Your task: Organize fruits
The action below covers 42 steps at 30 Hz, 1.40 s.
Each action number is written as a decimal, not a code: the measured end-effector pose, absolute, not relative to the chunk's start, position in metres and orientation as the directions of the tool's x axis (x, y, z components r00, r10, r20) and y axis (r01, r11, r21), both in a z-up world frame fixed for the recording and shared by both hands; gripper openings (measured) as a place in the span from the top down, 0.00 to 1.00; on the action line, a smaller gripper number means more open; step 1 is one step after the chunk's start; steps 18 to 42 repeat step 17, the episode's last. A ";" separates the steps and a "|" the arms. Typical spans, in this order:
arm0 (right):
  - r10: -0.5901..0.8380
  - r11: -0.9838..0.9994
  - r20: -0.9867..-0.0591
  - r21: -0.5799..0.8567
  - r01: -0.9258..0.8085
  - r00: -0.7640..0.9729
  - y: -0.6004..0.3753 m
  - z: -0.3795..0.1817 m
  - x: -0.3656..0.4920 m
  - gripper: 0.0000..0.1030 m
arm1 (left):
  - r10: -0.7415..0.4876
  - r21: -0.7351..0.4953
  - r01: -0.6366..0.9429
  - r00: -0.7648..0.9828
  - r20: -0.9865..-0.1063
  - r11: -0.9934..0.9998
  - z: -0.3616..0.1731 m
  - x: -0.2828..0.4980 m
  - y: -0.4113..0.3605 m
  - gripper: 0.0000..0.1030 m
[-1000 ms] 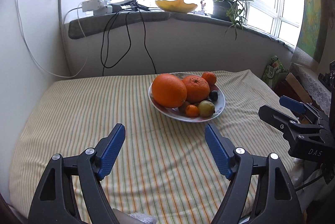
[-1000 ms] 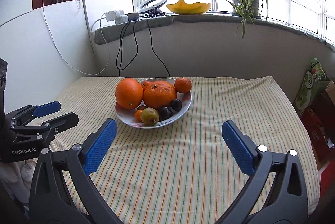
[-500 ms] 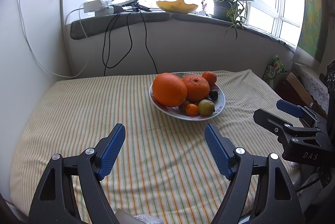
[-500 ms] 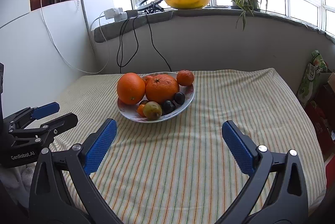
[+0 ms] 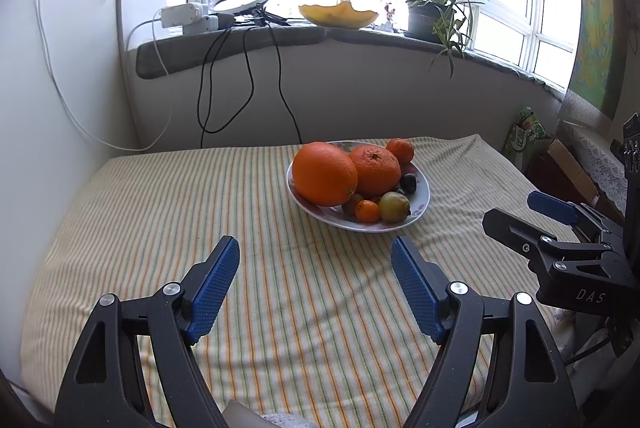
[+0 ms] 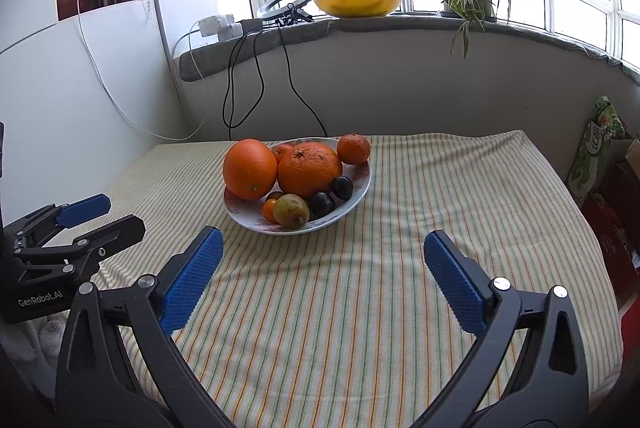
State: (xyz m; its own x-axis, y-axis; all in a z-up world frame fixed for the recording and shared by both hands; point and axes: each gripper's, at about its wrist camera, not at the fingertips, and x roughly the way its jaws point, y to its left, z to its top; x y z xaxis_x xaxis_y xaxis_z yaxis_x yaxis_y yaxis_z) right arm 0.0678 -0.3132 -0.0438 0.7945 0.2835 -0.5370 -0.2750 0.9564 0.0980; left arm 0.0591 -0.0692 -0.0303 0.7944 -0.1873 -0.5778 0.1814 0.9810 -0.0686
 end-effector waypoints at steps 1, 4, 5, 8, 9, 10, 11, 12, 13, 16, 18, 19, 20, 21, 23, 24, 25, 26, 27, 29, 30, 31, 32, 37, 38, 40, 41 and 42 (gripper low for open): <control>0.284 0.956 -0.537 0.098 -0.275 0.794 -0.313 -0.044 0.068 0.01 | -0.187 -0.068 0.182 0.794 -0.578 0.981 -0.030 0.059 -0.069 0.24; 0.284 0.956 -0.539 0.100 -0.274 0.793 -0.314 -0.044 0.068 0.01 | -0.186 -0.065 0.182 0.793 -0.580 0.981 -0.031 0.060 -0.069 0.24; 0.284 0.957 -0.539 0.101 -0.273 0.793 -0.314 -0.044 0.068 0.01 | -0.186 -0.066 0.182 0.793 -0.580 0.981 -0.031 0.060 -0.069 0.24; 0.283 0.957 -0.541 0.103 -0.271 0.792 -0.316 -0.045 0.069 0.01 | -0.182 -0.063 0.179 0.796 -0.577 0.982 -0.030 0.059 -0.068 0.24; 0.282 0.957 -0.542 0.102 -0.271 0.792 -0.316 -0.045 0.070 0.01 | -0.182 -0.063 0.179 0.798 -0.575 0.982 -0.030 0.059 -0.068 0.24; 0.282 0.957 -0.543 0.102 -0.271 0.791 -0.317 -0.046 0.070 0.01 | -0.182 -0.063 0.179 0.798 -0.575 0.982 -0.030 0.059 -0.068 0.24; 0.281 0.957 -0.544 0.102 -0.271 0.791 -0.317 -0.046 0.071 0.01 | -0.186 -0.068 0.180 0.797 -0.575 0.981 -0.030 0.059 -0.067 0.24; 0.282 0.957 -0.544 0.101 -0.272 0.790 -0.317 -0.046 0.072 0.01 | -0.188 -0.070 0.181 0.797 -0.575 0.981 -0.030 0.059 -0.067 0.24; 0.282 0.957 -0.546 0.101 -0.272 0.789 -0.318 -0.047 0.073 0.01 | -0.187 -0.068 0.181 0.798 -0.573 0.981 -0.030 0.059 -0.067 0.24; 0.279 0.958 -0.551 0.101 -0.270 0.786 -0.317 -0.048 0.074 0.01 | -0.189 -0.068 0.183 0.796 -0.575 0.981 -0.031 0.060 -0.067 0.24; 0.278 0.958 -0.552 0.100 -0.268 0.786 -0.318 -0.049 0.075 0.01 | -0.188 -0.069 0.182 0.795 -0.577 0.981 -0.031 0.060 -0.066 0.24; 0.278 0.958 -0.552 0.100 -0.268 0.786 -0.318 -0.049 0.075 0.01 | -0.188 -0.069 0.182 0.795 -0.577 0.981 -0.031 0.060 -0.066 0.24; 0.278 0.958 -0.552 0.100 -0.268 0.786 -0.318 -0.049 0.075 0.01 | -0.188 -0.069 0.182 0.795 -0.577 0.981 -0.031 0.060 -0.066 0.24; 0.278 0.958 -0.552 0.100 -0.268 0.786 -0.318 -0.049 0.075 0.01 | -0.188 -0.069 0.182 0.795 -0.577 0.981 -0.031 0.060 -0.066 0.24; 0.278 0.958 -0.552 0.100 -0.268 0.786 -0.318 -0.049 0.075 0.01 | -0.188 -0.069 0.182 0.795 -0.577 0.981 -0.031 0.060 -0.066 0.24; 0.278 0.958 -0.552 0.100 -0.268 0.786 -0.318 -0.049 0.075 0.01 | -0.188 -0.069 0.182 0.795 -0.577 0.981 -0.031 0.060 -0.066 0.24; 0.278 0.958 -0.552 0.100 -0.268 0.786 -0.318 -0.049 0.075 0.01 | -0.188 -0.069 0.182 0.795 -0.577 0.981 -0.031 0.060 -0.066 0.24; 0.278 0.958 -0.552 0.100 -0.268 0.786 -0.318 -0.049 0.075 0.01 | -0.188 -0.069 0.182 0.795 -0.577 0.981 -0.031 0.060 -0.066 0.24; 0.278 0.958 -0.552 0.100 -0.268 0.786 -0.318 -0.049 0.075 0.01 | -0.188 -0.069 0.182 0.795 -0.577 0.981 -0.031 0.060 -0.066 0.24; 0.278 0.958 -0.552 0.100 -0.268 0.786 -0.318 -0.049 0.075 0.01 | -0.188 -0.069 0.182 0.795 -0.577 0.981 -0.031 0.060 -0.066 0.24; 0.278 0.958 -0.552 0.100 -0.268 0.786 -0.318 -0.049 0.075 0.01 | -0.188 -0.069 0.182 0.795 -0.577 0.981 -0.031 0.060 -0.066 0.24; 0.278 0.958 -0.552 0.100 -0.268 0.786 -0.318 -0.049 0.075 0.01 | -0.188 -0.069 0.182 0.795 -0.577 0.981 -0.031 0.060 -0.066 0.24; 0.278 0.958 -0.552 0.100 -0.268 0.786 -0.318 -0.049 0.075 0.01 | -0.188 -0.069 0.182 0.795 -0.577 0.981 -0.031 0.060 -0.066 0.24; 0.278 0.958 -0.552 0.100 -0.268 0.786 -0.318 -0.049 0.075 0.01 | -0.188 -0.069 0.182 0.795 -0.577 0.981 -0.031 0.060 -0.066 0.24; 0.278 0.958 -0.552 0.100 -0.268 0.786 -0.318 -0.049 0.075 0.01 | -0.188 -0.069 0.182 0.795 -0.577 0.981 -0.031 0.060 -0.066 0.24; 0.278 0.958 -0.552 0.100 -0.268 0.786 -0.318 -0.049 0.075 0.01 | -0.188 -0.069 0.182 0.795 -0.577 0.981 -0.031 0.060 -0.066 0.24; 0.278 0.958 -0.552 0.100 -0.268 0.786 -0.318 -0.049 0.075 0.01 | -0.188 -0.069 0.182 0.795 -0.577 0.981 -0.031 0.060 -0.066 0.24; 0.278 0.958 -0.552 0.100 -0.268 0.786 -0.318 -0.049 0.075 0.01 | -0.188 -0.069 0.182 0.795 -0.577 0.981 -0.031 0.060 -0.066 0.24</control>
